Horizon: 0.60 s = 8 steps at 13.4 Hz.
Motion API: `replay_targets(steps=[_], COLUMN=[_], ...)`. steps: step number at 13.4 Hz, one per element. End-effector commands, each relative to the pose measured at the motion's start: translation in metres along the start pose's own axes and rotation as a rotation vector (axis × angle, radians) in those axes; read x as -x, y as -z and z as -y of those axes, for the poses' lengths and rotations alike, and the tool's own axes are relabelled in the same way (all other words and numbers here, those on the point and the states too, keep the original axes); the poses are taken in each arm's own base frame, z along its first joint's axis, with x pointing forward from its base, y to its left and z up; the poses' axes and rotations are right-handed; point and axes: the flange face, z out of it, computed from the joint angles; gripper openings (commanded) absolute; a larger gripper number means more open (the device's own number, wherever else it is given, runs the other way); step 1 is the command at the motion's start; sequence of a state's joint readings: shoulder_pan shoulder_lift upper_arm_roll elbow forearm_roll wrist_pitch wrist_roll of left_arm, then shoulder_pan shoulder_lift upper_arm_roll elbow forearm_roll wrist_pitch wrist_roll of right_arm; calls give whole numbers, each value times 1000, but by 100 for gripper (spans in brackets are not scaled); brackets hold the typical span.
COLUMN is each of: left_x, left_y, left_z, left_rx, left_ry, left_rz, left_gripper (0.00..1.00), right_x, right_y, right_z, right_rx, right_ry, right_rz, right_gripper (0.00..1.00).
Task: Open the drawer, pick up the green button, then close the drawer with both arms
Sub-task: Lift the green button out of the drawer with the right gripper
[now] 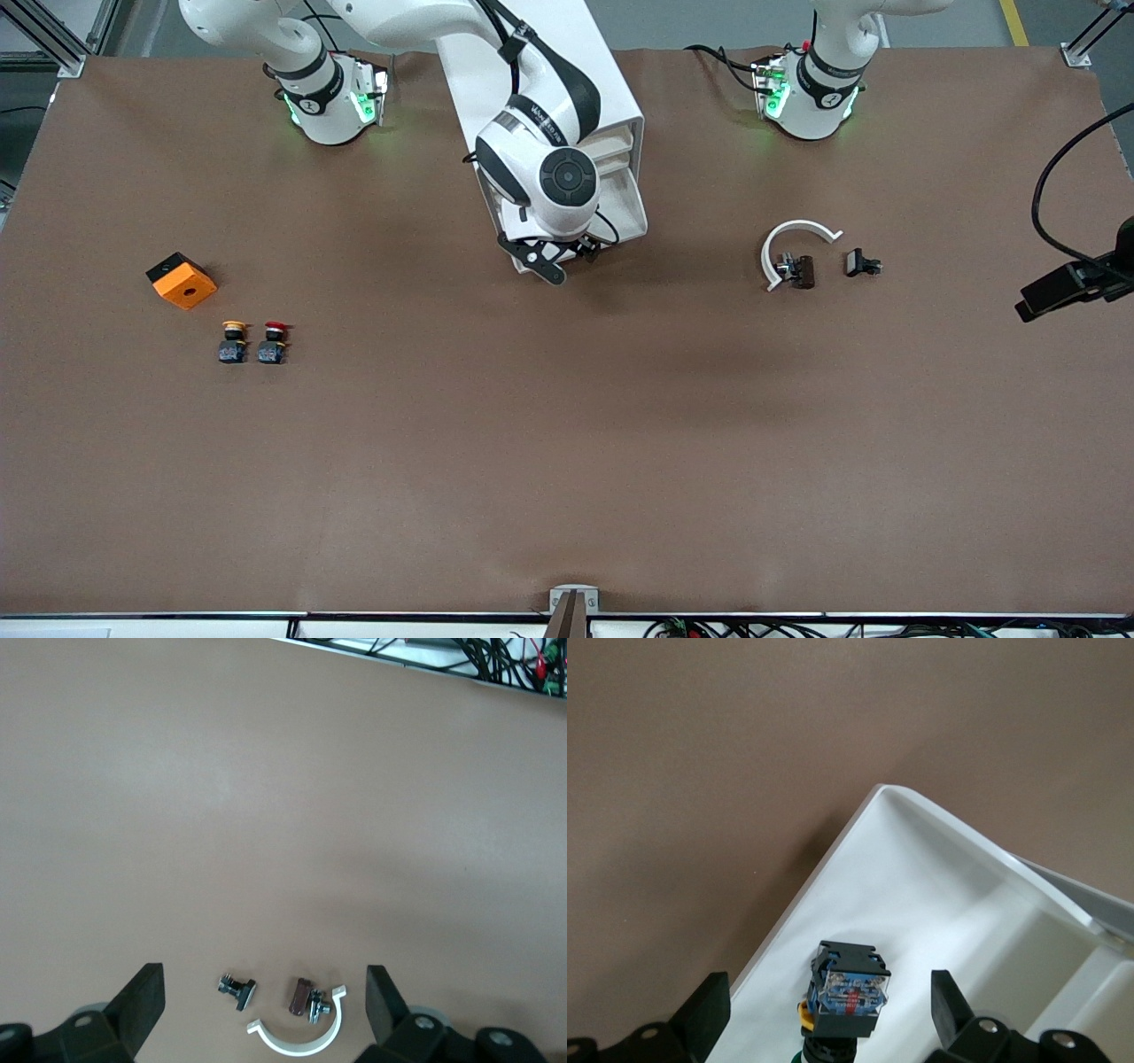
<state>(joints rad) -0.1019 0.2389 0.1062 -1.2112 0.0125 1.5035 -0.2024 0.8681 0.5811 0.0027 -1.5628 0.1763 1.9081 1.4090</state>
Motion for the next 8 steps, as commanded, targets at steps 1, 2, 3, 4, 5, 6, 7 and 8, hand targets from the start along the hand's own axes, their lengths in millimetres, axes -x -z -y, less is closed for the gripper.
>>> replay_targets(steps=[1, 2, 3, 4, 5, 6, 7, 8], left_x=[38, 45, 54, 62, 71, 79, 87, 92], left_y=[13, 15, 17, 18, 20, 22, 23, 24], left_z=[22, 30, 33, 38, 36, 38, 39, 35], left_rx=[15, 26, 51, 56, 56, 52, 48, 48], left_ry=[-15, -6, -2, 4, -2, -2, -3, -12], left_rz=[12, 17, 25, 29, 29, 28, 28, 28], left_gripper=[100, 100, 100, 100, 100, 100, 100, 100], right_x=[10, 13, 13, 13, 13, 14, 13, 13], right_y=[-15, -19, -22, -23, -23, -23, -23, -23], right_z=[4, 5, 7, 8, 8, 8, 7, 7], right_rx=[3, 4, -4, -5, -5, -3, -2, -2], right_ry=[20, 23, 23, 24, 24, 26, 25, 25], right_rz=[8, 7, 5, 4, 4, 4, 5, 5], right_gripper=[100, 100, 100, 100, 100, 100, 100, 100])
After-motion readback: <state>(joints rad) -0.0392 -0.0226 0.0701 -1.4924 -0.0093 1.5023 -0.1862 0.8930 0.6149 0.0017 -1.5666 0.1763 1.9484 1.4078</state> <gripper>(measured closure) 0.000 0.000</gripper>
